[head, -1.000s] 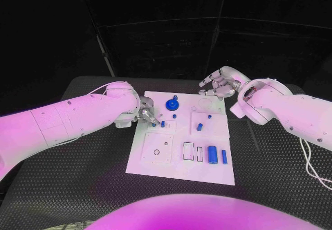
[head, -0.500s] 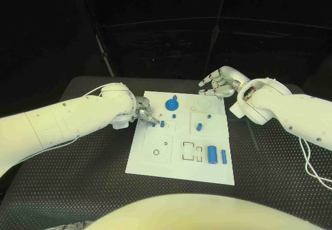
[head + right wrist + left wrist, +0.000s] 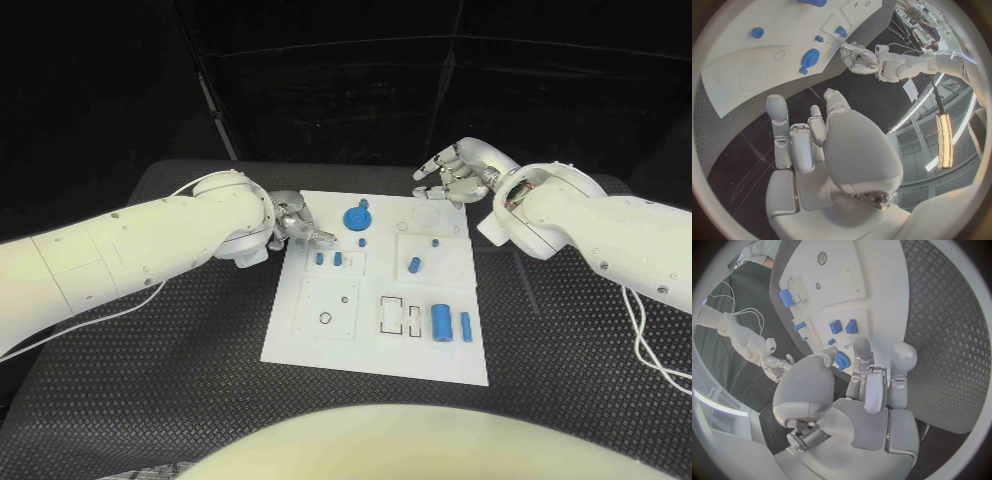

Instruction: Assemble the parts on the task board

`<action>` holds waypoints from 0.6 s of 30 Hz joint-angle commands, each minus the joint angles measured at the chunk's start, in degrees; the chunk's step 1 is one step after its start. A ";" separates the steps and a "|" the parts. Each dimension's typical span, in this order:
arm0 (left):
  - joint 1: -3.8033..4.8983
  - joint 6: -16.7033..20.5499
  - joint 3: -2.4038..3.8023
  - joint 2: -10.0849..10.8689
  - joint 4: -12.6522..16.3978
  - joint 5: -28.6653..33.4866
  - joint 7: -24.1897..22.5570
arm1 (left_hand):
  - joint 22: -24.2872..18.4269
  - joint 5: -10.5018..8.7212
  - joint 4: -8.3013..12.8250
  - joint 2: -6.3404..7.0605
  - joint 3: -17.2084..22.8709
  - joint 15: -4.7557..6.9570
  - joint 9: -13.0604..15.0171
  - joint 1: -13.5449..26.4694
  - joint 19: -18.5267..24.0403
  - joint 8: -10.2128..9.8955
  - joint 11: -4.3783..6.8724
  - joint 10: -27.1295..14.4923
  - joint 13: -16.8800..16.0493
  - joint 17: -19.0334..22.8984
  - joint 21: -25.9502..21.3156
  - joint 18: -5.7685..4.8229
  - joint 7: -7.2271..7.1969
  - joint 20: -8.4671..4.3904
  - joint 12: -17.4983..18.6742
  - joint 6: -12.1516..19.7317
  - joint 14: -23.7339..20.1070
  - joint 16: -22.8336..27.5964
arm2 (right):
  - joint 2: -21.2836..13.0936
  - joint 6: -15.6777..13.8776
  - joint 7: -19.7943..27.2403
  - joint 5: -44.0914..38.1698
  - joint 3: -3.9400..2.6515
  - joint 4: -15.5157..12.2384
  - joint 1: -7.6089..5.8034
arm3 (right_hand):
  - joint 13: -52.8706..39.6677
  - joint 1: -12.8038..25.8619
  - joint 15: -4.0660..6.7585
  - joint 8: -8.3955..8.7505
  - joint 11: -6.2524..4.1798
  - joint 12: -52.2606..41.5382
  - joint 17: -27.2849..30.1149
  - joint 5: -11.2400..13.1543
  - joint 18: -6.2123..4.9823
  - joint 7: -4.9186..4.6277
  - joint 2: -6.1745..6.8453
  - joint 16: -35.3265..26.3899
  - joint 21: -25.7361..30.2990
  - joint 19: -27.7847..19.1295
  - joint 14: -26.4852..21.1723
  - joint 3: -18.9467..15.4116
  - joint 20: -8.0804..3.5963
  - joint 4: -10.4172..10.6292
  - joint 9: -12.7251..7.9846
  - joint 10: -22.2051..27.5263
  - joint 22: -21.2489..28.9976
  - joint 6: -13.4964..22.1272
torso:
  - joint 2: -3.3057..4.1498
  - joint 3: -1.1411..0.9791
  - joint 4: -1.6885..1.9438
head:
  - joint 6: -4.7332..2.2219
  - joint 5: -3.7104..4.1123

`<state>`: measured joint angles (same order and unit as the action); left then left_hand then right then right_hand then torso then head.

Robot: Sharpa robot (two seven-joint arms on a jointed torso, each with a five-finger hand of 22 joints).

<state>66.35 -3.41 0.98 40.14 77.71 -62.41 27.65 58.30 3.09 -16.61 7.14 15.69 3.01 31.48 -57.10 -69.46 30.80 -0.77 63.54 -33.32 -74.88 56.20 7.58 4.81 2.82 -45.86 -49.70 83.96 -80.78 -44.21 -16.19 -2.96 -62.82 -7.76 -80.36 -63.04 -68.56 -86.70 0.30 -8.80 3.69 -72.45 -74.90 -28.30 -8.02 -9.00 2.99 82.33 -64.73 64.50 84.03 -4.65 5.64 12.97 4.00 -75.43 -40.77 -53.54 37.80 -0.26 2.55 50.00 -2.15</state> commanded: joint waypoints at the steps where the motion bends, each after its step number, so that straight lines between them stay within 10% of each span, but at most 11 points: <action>1: 0.07 7.17 0.11 0.28 0.21 6.70 -7.88 | -6.06 -0.13 0.20 0.64 -1.49 -1.26 -1.07 -1.86 4.76 -1.46 -1.07 -3.18 1.25 3.06 -7.26 1.55 1.37 0.72 2.17 2.50 -1.48 5.46 | -0.02 -0.18 0.41 -0.04 -0.03 -0.05 -0.09 | 0.07 -0.24 0.22 -0.12 0.14 0.17 -0.50 -0.11 -0.86 0.03 0.08 -0.19 0.32 -0.48 2.86 0.16 0.04 0.21 -0.07 0.37 0.05 0.04 | 0.00 -0.03 0.03 | 0.00 0.11; 6: 0.07 11.68 0.09 -0.43 -0.37 7.33 -16.60 | -13.86 -0.36 3.98 0.28 -2.58 -4.63 -5.44 -14.77 13.45 -5.18 -4.19 -11.57 6.09 28.99 -19.46 2.02 4.13 3.45 8.66 5.37 -19.93 31.98 | 0.03 -0.16 0.40 -0.04 -0.03 -0.01 -0.09 | 0.07 -0.24 0.22 -0.12 0.14 0.17 -0.50 -0.11 -0.86 0.03 0.08 -0.19 0.32 -0.48 2.86 0.16 0.04 0.21 -0.07 0.37 0.05 0.04 | 0.04 -0.04 0.06 | 0.00 0.22; 12: 0.05 17.55 -0.85 -3.05 -2.05 -2.88 -29.26 | -18.12 -0.08 9.01 2.09 0.80 -4.78 -11.80 -26.43 12.44 -10.80 -4.53 -10.47 15.21 35.54 -24.43 3.22 3.99 4.60 18.55 1.89 -19.78 38.94 | 0.22 -0.09 0.47 -0.04 -0.02 0.01 -0.08 | 0.08 -0.20 0.22 -0.12 0.15 0.18 -0.49 -0.11 -0.85 0.03 0.07 -0.20 0.32 -0.48 2.85 0.16 0.04 0.24 -0.07 0.38 0.04 0.06 | 0.13 0.09 -0.09 | 0.00 0.57; 18: 0.05 18.53 -2.00 -5.88 -4.82 -12.65 -33.58 | -19.90 -0.30 9.61 3.24 0.79 -3.75 -16.75 -27.50 7.41 -15.83 -4.25 -5.27 22.95 39.32 -25.18 2.89 2.93 3.98 27.29 -2.16 -13.05 41.17 | 0.41 -0.11 0.55 -0.04 -0.02 -0.03 -0.08 | 0.08 -0.20 0.22 -0.12 0.15 0.18 -0.49 -0.11 -0.85 0.03 0.07 -0.20 0.32 -0.48 2.85 0.16 0.04 0.24 -0.07 0.38 0.04 0.06 | 0.09 -0.04 -0.14 | 0.00 0.61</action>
<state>66.35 11.89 -1.00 34.58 73.44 -66.80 0.75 38.47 2.88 -7.08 10.09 16.60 -0.79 14.99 -84.50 -61.62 15.25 -5.03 58.03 -10.75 -35.69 30.79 10.25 7.73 6.86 -19.01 -51.63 70.35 -39.33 -43.89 -16.18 -2.94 -62.82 -7.76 -80.28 -63.03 -68.55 -86.70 0.30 -8.80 3.68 -72.45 -74.90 -28.30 -8.02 -9.00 2.99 82.34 -64.73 64.50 84.03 -4.65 5.64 12.97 4.01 -75.43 -40.78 -53.54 37.89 -0.24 2.49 50.00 -1.58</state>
